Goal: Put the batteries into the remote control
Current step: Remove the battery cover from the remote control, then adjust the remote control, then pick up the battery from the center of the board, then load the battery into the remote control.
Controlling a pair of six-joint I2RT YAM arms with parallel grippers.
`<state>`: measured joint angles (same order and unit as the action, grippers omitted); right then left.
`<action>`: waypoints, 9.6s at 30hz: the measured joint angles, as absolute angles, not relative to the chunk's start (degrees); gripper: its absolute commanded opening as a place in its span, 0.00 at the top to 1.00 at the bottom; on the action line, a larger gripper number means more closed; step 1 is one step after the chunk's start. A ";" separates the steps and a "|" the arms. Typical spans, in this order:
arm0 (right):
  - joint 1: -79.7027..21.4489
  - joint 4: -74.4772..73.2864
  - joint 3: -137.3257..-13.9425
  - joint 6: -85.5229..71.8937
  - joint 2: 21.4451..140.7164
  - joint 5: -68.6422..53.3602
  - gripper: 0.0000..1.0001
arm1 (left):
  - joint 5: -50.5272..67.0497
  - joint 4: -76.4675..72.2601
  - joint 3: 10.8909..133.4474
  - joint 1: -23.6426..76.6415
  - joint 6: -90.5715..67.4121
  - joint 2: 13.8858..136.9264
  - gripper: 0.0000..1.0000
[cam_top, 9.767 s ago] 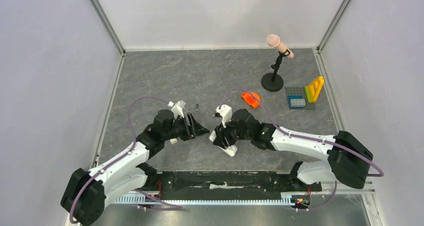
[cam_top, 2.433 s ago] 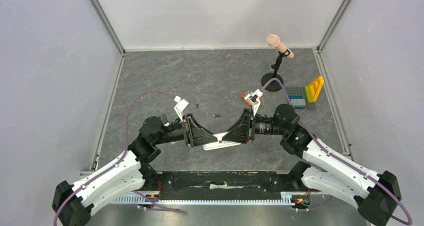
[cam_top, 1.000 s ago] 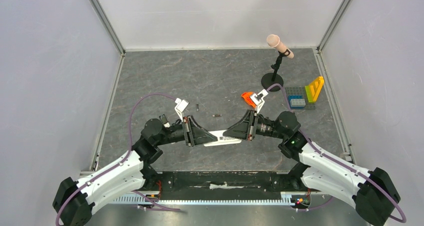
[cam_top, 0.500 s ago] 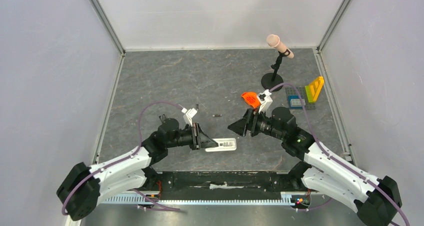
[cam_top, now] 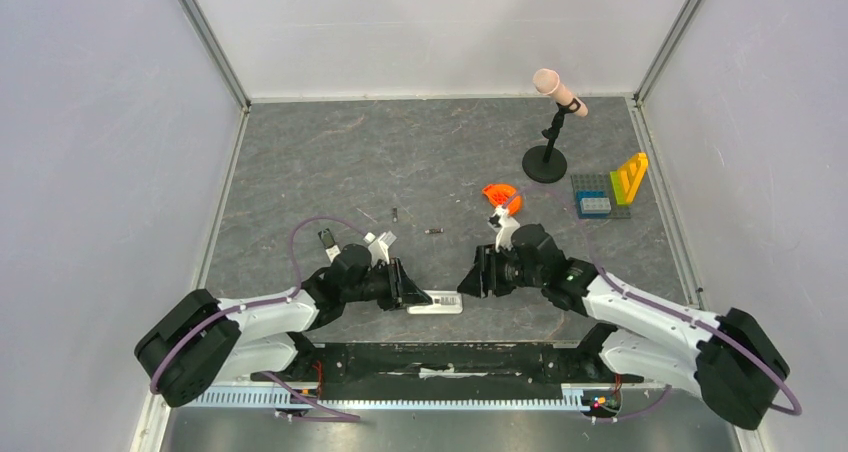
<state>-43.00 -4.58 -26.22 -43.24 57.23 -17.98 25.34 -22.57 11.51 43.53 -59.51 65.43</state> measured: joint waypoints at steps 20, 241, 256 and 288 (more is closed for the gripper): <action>-49.04 6.28 -23.79 -46.94 69.14 -17.91 0.69 | 25.17 -20.91 12.43 43.53 -59.51 65.73 0.98; -45.21 -17.08 -76.07 12.43 114.13 -3.05 0.99 | -21.93 38.04 37.08 44.05 -46.89 30.76 0.98; -50.28 9.61 -43.31 -13.45 66.85 -8.88 1.00 | -10.26 25.58 31.27 44.05 -46.44 27.55 0.98; -73.41 25.61 -36.99 -22.33 62.41 14.48 1.00 | 3.18 5.78 26.06 43.99 -63.07 27.92 0.98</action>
